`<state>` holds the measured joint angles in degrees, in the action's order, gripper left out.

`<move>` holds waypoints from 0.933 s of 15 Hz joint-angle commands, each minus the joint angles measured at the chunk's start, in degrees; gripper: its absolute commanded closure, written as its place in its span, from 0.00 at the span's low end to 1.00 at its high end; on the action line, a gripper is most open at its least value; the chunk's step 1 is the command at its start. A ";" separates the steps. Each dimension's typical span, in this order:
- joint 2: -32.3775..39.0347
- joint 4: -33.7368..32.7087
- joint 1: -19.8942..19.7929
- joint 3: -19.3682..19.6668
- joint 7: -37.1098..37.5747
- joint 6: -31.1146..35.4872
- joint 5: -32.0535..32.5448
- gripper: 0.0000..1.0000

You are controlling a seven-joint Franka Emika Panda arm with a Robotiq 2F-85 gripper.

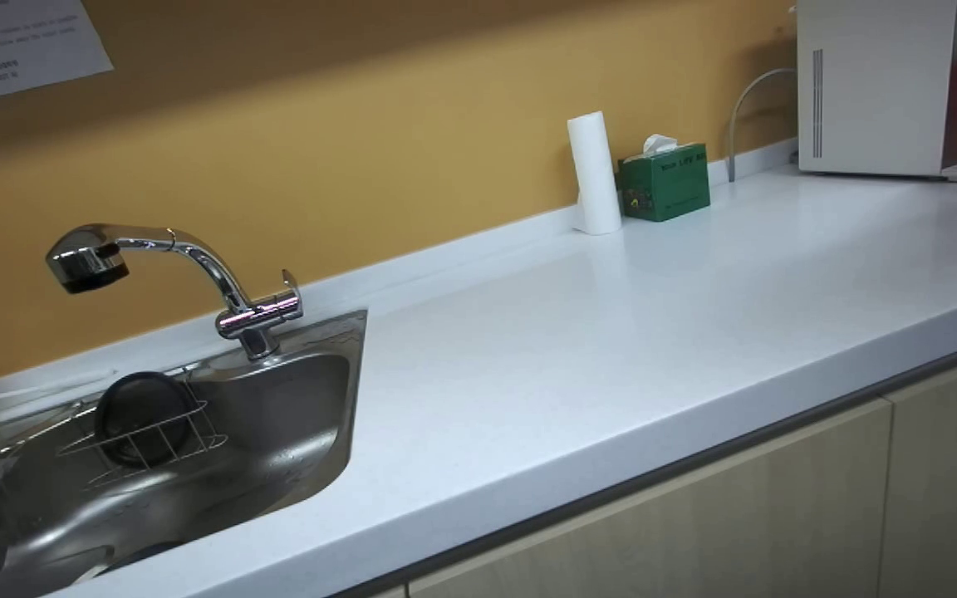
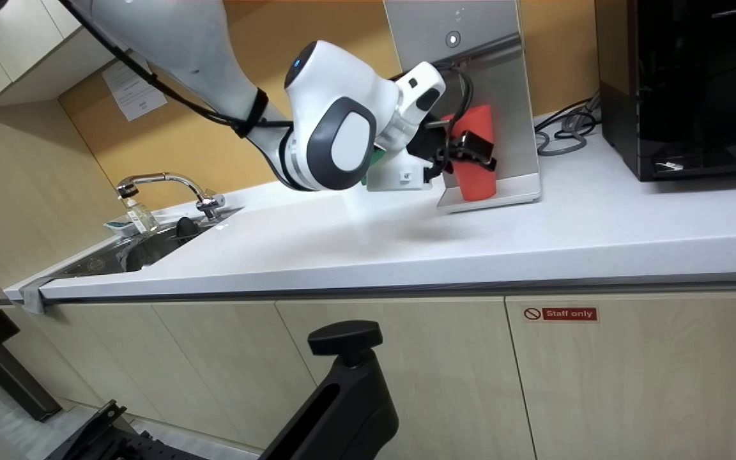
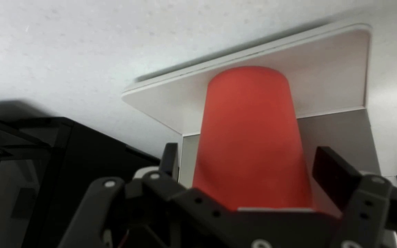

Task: Put the orange cup under the coffeemaker.

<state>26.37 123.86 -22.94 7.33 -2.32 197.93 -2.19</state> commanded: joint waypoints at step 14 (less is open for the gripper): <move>-11.56 7.52 25.41 25.07 -5.61 -16.77 -0.24 0.00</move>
<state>19.51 128.58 -2.29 28.86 -6.54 187.72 -3.42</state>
